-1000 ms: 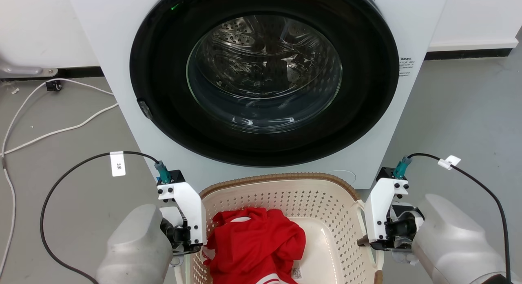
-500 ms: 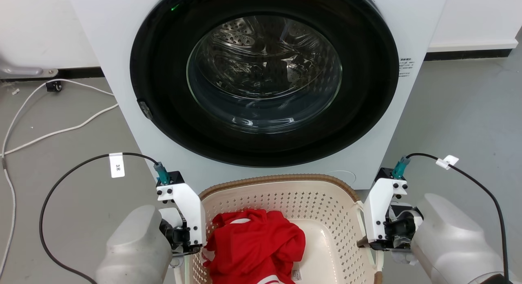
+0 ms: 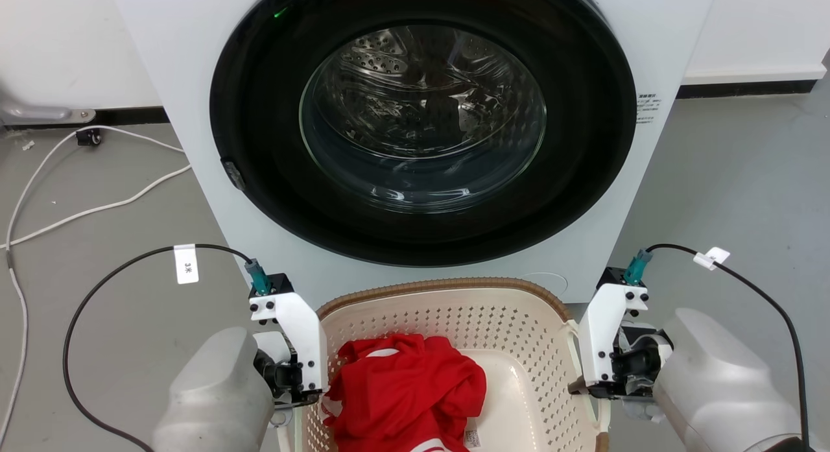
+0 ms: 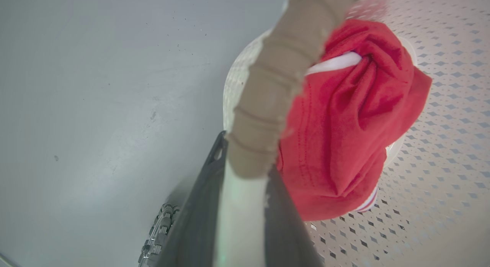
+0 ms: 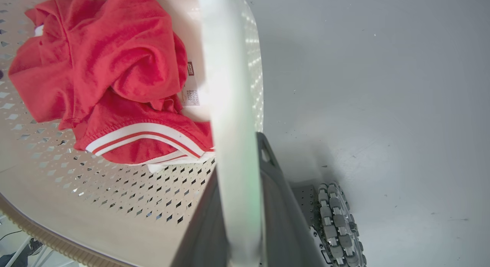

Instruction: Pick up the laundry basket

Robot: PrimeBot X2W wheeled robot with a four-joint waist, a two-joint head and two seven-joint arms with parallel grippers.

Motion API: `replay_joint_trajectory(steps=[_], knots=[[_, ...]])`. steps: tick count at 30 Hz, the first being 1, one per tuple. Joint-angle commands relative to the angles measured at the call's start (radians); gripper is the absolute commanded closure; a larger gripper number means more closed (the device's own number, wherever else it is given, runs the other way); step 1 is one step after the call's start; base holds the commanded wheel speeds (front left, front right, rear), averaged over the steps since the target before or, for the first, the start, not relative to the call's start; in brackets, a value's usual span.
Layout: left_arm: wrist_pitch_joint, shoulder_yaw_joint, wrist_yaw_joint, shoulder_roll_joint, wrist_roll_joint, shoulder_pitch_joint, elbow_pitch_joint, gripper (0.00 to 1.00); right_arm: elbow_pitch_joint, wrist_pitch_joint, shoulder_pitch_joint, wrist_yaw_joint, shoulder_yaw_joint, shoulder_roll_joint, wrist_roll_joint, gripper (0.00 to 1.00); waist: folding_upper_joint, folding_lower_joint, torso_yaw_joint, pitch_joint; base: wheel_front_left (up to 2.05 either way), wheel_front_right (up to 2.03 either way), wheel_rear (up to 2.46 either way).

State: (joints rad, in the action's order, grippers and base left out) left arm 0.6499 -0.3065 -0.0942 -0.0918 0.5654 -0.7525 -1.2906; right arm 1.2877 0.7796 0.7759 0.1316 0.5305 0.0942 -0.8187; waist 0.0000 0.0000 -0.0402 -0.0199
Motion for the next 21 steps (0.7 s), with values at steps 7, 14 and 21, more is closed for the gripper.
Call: replay_joint_trajectory(steps=[7, 14, 21], knots=[[0.001, -0.006, 0.002, -0.016, 0.007, 0.010, 0.000, 1.00, 0.004, 0.005, -0.016, -0.002, -0.029, 0.012, 0.023, 1.00, 0.0000, 0.0000, 0.001, 0.001, 0.00, 0.00, 0.00], [0.004, -0.009, 0.005, -0.018, 0.015, 0.013, 0.000, 1.00, 0.004, 0.007, -0.017, -0.002, -0.053, 0.010, 0.043, 1.00, 0.0000, 0.0000, 0.002, 0.000, 0.00, 0.00, 0.00], [0.007, -0.013, 0.006, -0.015, 0.022, 0.019, 0.000, 1.00, 0.004, 0.008, -0.019, -0.002, -0.074, 0.006, 0.062, 1.00, 0.0000, 0.0000, 0.005, -0.003, 0.00, 0.00, 0.00]])
